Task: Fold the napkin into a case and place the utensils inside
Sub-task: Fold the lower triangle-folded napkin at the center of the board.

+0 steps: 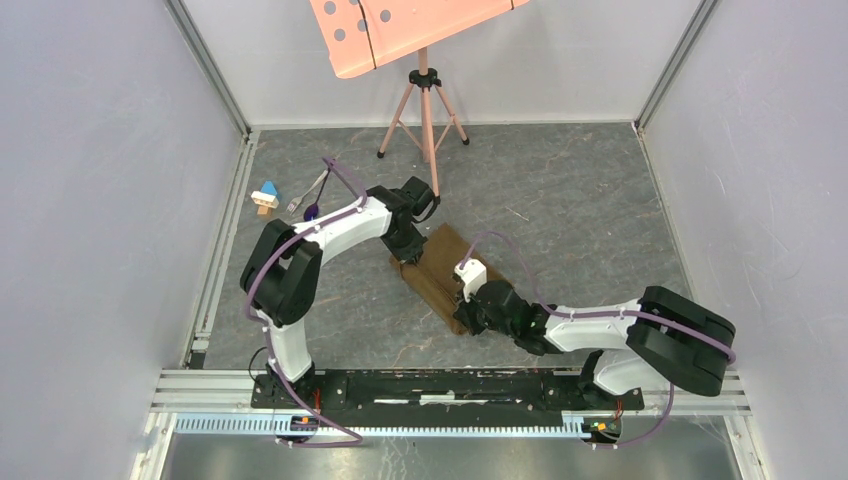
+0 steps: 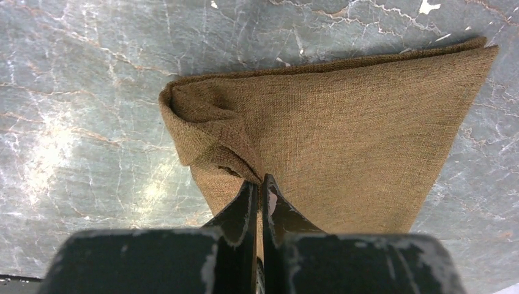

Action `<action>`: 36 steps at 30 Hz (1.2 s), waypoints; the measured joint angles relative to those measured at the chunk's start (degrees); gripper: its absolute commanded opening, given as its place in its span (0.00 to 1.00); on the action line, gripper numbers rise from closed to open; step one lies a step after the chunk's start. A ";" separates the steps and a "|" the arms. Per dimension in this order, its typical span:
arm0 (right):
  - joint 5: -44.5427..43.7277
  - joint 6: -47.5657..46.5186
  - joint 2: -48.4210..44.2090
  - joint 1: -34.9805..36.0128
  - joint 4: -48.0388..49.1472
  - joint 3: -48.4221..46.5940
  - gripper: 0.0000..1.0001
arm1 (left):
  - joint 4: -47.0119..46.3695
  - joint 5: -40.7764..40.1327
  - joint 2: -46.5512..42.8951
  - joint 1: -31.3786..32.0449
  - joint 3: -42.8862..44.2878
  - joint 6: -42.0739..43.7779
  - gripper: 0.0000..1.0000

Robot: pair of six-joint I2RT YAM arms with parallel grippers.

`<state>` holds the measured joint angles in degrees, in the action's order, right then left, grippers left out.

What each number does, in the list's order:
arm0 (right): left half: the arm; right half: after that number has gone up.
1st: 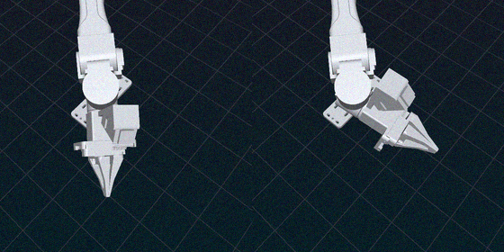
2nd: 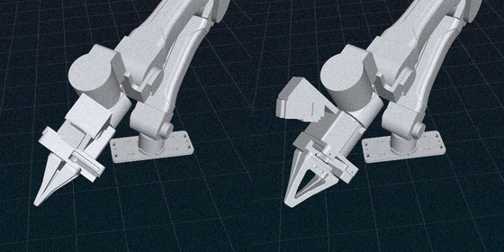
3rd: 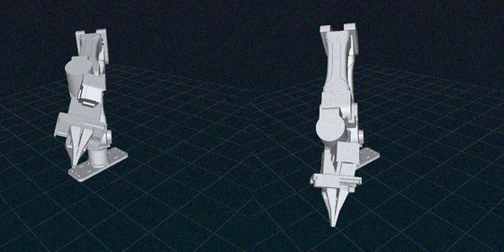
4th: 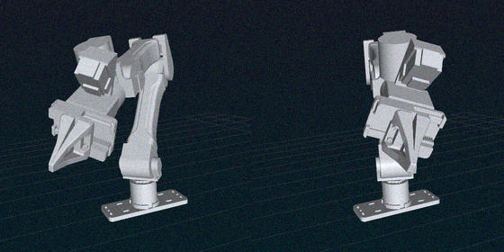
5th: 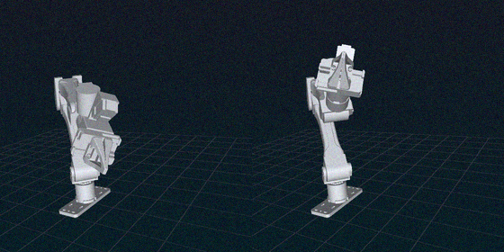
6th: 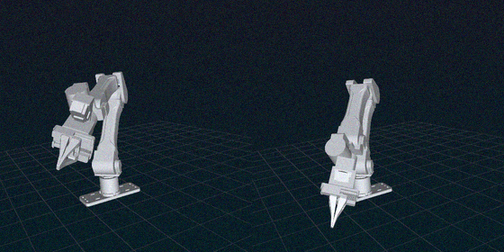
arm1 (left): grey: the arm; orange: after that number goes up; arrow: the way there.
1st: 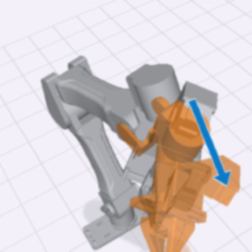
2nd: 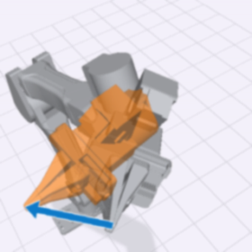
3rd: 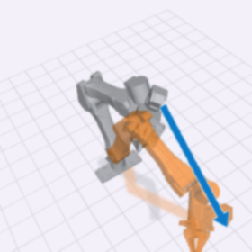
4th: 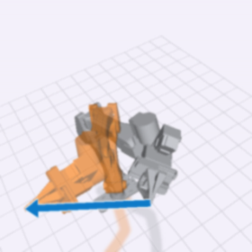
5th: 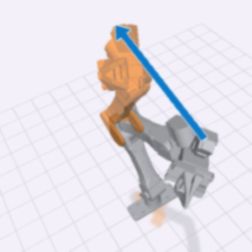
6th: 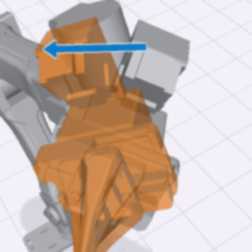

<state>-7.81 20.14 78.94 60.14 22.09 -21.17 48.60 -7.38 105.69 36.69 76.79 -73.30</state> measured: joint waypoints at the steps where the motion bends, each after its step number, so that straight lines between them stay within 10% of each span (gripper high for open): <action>1: 0.39 0.39 -0.22 -0.37 0.35 0.35 0.00 | -0.04 0.02 0.50 0.02 0.24 0.26 0.06; 6: 1.73 2.01 -1.16 -2.12 1.27 1.60 0.00 | -2.40 1.20 1.55 0.09 0.42 4.31 0.12; 13: 3.65 4.07 -1.27 -4.11 3.78 3.28 0.00 | -13.97 4.55 -1.77 0.13 -5.77 11.50 0.53; 21: 4.57 4.74 -1.66 -5.22 3.45 3.41 0.00 | -23.39 7.04 -12.79 -0.04 -14.01 17.64 0.74; 36: 6.82 4.07 -1.81 -6.91 0.07 1.88 0.00 | -35.28 16.87 -28.26 -10.36 -33.86 24.48 0.14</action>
<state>-0.99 24.21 77.12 53.23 22.15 -19.29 13.32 9.50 77.43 26.33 42.94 -48.82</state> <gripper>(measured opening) 0.036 0.273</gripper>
